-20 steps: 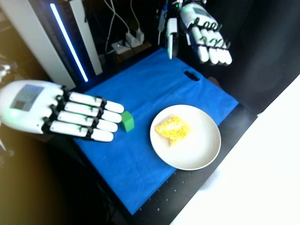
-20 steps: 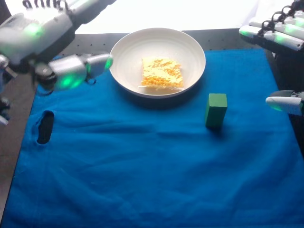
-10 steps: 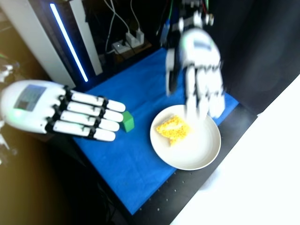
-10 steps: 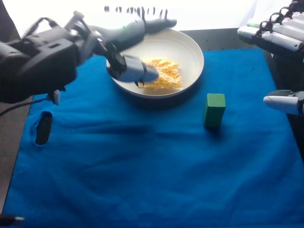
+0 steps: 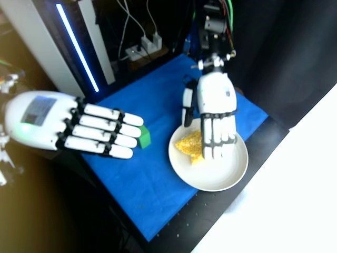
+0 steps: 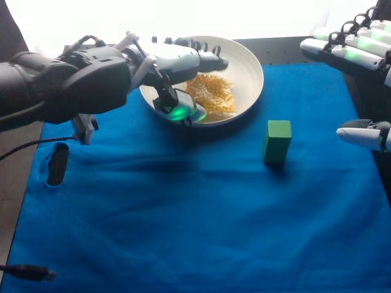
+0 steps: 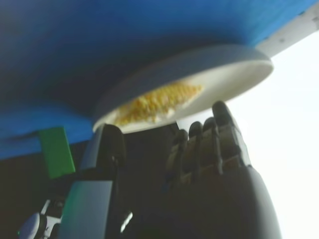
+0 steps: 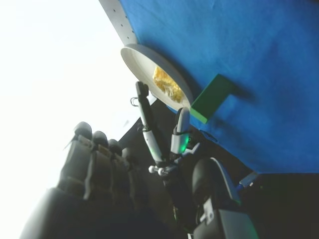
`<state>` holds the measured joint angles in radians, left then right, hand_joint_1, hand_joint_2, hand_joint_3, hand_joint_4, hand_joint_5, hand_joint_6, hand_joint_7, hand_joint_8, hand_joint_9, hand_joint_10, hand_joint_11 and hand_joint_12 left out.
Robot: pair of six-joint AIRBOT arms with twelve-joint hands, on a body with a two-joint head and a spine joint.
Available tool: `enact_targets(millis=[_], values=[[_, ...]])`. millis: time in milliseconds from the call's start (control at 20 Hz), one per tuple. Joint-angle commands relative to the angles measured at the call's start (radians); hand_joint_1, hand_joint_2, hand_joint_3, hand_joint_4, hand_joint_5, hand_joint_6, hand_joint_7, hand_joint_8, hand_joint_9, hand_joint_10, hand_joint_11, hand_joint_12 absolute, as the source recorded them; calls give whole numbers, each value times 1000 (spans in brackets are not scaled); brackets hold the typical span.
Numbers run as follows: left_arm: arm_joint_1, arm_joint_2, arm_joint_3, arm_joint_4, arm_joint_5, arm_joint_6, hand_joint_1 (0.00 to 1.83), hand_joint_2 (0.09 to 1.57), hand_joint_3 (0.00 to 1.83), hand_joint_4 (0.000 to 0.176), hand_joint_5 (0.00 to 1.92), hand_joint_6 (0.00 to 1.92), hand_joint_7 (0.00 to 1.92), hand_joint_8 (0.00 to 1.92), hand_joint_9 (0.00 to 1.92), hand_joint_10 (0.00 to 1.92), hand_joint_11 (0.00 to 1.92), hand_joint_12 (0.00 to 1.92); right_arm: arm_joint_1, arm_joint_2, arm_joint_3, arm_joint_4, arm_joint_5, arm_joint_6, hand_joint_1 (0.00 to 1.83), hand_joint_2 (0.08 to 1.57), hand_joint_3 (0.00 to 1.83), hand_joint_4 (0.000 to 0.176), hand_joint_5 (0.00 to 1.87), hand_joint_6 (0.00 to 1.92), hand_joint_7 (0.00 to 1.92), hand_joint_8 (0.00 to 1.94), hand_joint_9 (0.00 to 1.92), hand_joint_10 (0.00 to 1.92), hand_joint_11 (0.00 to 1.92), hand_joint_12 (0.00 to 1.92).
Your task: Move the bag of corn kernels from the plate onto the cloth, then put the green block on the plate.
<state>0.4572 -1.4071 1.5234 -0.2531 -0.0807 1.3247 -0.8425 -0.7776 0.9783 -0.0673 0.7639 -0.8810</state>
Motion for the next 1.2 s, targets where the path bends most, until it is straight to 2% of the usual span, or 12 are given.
enact_targets(millis=[0,100,150,200,250,350,400,500,550,700,950,1150], values=[[-4,-3,5,1,-75,3,983,1233,0,19,171,10,173,9,142,17,0,547,9,-3,3,18,116,2,511,1262,9,0,0,0,0,0,0,0,0,0],[1,-3,8,-5,-74,3,1021,1248,1,0,402,38,356,20,317,47,0,1021,9,-3,3,18,116,4,526,1267,9,0,0,0,0,0,0,0,0,0],[2,-3,10,-8,-74,3,1114,1214,4,0,567,55,522,52,416,337,0,1437,8,-3,3,18,116,5,473,1280,14,6,0,0,0,0,0,0,0,0],[2,-3,14,-12,-74,3,1087,1267,0,0,654,1143,627,166,445,948,234,1680,7,-3,3,18,116,6,497,1281,12,0,0,0,0,0,0,0,0,0],[1,-1,15,-16,-74,3,1082,1328,0,0,635,1450,544,1358,413,1256,346,1734,6,-3,3,18,116,6,504,1283,12,0,0,0,0,0,0,0,0,0],[-1,4,12,-19,-87,4,1030,1397,1,8,539,1633,443,1787,352,1614,424,1867,5,-3,3,18,116,8,467,1291,13,0,0,0,0,0,0,0,0,0],[-2,9,9,-24,-96,4,1008,1418,2,15,503,1684,422,1826,316,1653,402,1890,5,-3,3,18,116,8,471,1292,12,0,0,0,0,0,0,0,0,0],[-15,32,-18,-28,-141,4,1026,1346,0,0,559,1595,212,1410,334,1623,394,1837,4,-3,3,18,116,9,456,1291,10,0,0,0,0,0,0,0,0,0],[-23,47,-36,-28,-168,5,1020,1397,1,0,528,1663,381,1725,318,1665,375,1875,4,-3,3,18,116,9,453,1290,9,4,0,0,0,0,0,0,0,0],[-39,97,-93,-22,-248,6,984,1449,3,5,474,1736,364,1897,281,1804,426,1921,3,-3,3,18,116,11,445,1292,7,4,0,0,0,0,0,0,0,0],[-1,269,-296,77,-481,-46,1001,1442,1,0,481,1699,383,1915,360,1909,561,1921,2,-3,2,18,117,19,460,1301,8,6,0,0,0,0,0,0,0,0],[171,430,-472,165,-719,-184,992,1444,0,0,404,1732,462,1880,235,1878,313,1921,-4,-3,-1,24,117,27,455,1304,7,0,0,0,0,0,0,0,0,0]])
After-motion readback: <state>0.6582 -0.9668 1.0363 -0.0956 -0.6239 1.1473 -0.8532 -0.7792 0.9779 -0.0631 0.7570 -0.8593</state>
